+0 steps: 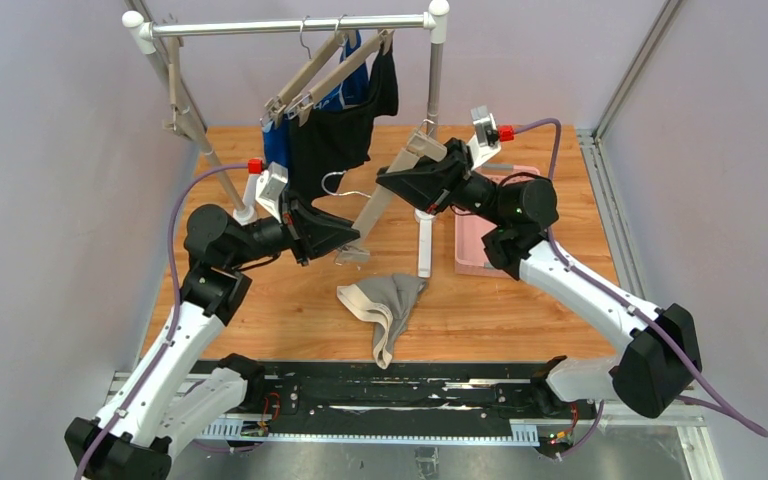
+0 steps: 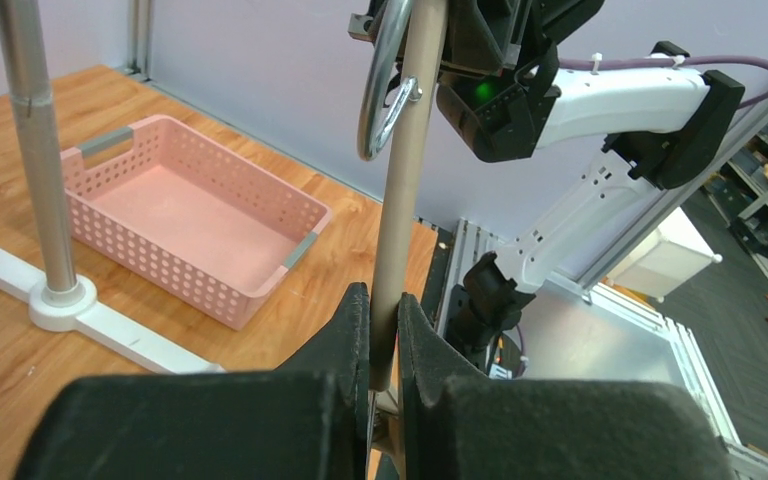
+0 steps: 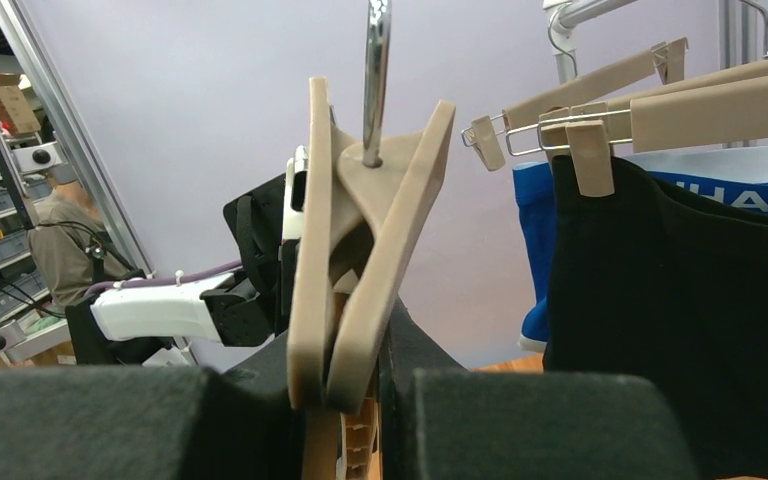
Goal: Remove the underwear clipped to the hanger
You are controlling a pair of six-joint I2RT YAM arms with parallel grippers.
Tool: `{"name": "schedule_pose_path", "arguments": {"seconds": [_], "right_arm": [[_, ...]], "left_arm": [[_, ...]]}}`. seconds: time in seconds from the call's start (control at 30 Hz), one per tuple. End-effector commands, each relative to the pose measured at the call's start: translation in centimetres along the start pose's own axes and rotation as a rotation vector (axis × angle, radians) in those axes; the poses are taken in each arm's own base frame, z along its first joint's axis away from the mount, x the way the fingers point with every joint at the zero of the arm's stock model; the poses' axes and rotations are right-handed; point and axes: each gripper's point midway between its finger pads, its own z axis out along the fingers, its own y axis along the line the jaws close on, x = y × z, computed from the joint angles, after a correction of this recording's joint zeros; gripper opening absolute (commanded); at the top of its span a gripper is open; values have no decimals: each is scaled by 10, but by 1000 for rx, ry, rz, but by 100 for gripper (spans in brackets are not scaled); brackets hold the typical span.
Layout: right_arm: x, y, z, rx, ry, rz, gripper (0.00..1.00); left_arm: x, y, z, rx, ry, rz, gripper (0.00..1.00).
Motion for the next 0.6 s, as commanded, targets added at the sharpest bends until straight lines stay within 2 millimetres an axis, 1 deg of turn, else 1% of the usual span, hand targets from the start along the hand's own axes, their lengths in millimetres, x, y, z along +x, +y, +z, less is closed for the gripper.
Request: {"name": "schedule_pose_path", "arguments": {"seconds": [0.0,0.07,0.1,0.17,0.23,0.27,0.33,0.37,0.4,0.47,0.57], "right_arm": [[-4,24,13,-98,-14,-19,1],[-2,22,13,-93,-6,-13,2],[1,21,13,-84,5,-6,6],[3,19,11,-74,15,-5,18],[7,18,9,-62,22,-6,23],[7,19,7,-61,22,-9,27],[8,19,4,-57,24,-15,45],[9,20,3,-56,29,-17,62],[11,21,2,-61,38,-23,66],[14,24,0,-69,58,-28,67],[24,26,-7,-73,105,-38,68]], "left_arm": [[-2,-8,4,29,-4,12,0],[-7,-13,3,35,-16,23,0],[-10,-16,2,37,-25,29,0],[-17,-23,-1,38,-48,41,0],[-25,-29,-4,34,-74,42,0],[-28,-31,-5,32,-85,42,0],[-34,-37,-7,34,-101,36,0],[-37,-39,-8,37,-109,37,0],[-39,-42,-9,40,-114,36,0],[-43,-46,-11,36,-122,40,0],[-42,-38,-16,-52,-88,57,0]]}}
